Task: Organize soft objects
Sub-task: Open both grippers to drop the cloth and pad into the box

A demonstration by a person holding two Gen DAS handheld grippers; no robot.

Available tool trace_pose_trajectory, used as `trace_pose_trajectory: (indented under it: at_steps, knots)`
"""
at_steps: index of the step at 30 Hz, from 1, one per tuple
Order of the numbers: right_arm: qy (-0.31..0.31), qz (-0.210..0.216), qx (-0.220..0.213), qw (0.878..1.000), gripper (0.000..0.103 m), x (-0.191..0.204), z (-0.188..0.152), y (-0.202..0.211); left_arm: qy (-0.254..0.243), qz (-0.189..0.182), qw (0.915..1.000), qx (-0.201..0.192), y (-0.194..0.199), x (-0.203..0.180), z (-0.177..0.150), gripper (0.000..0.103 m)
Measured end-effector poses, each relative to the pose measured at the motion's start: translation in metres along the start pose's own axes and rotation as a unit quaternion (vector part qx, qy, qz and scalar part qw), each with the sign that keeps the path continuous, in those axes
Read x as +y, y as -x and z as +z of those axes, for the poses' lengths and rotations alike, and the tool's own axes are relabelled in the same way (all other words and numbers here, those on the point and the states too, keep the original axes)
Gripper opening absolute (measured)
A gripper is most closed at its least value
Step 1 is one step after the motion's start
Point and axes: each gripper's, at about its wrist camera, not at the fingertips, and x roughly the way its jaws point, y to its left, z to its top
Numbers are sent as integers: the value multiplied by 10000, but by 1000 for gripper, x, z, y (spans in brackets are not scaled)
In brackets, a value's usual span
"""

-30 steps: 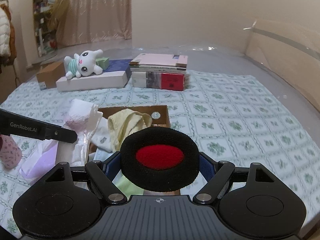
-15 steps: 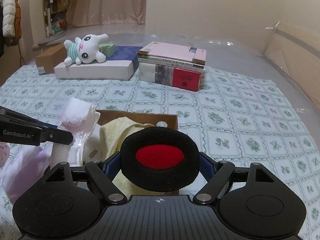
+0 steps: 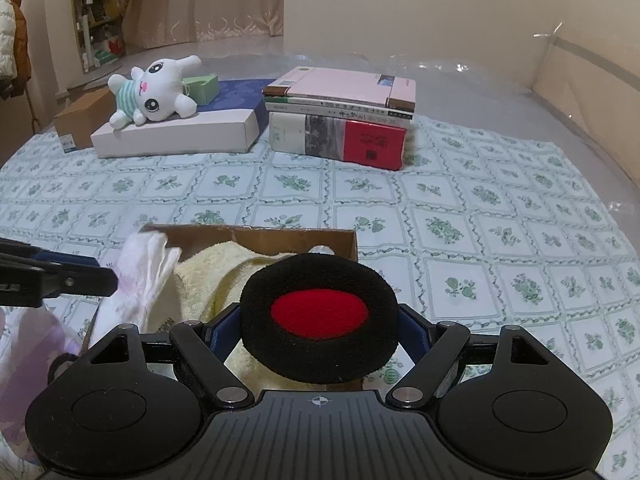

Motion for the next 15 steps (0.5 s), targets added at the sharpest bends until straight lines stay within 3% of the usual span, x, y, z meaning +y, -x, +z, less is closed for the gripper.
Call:
trace_pose_trajectory:
  at_steps: [7, 10, 15]
  knots:
    - [-189, 251, -136, 9994, 80, 1, 3, -7, -17, -11, 9999, -133, 8, 1, 1, 29]
    - [-202, 391, -308, 9986, 89, 2, 3, -6, -20, -8, 9998, -183, 12, 1, 0, 29]
    - [-125, 440, -434, 9980, 92, 7, 0, 1, -40, 3, 9997, -228, 19, 0, -5, 29]
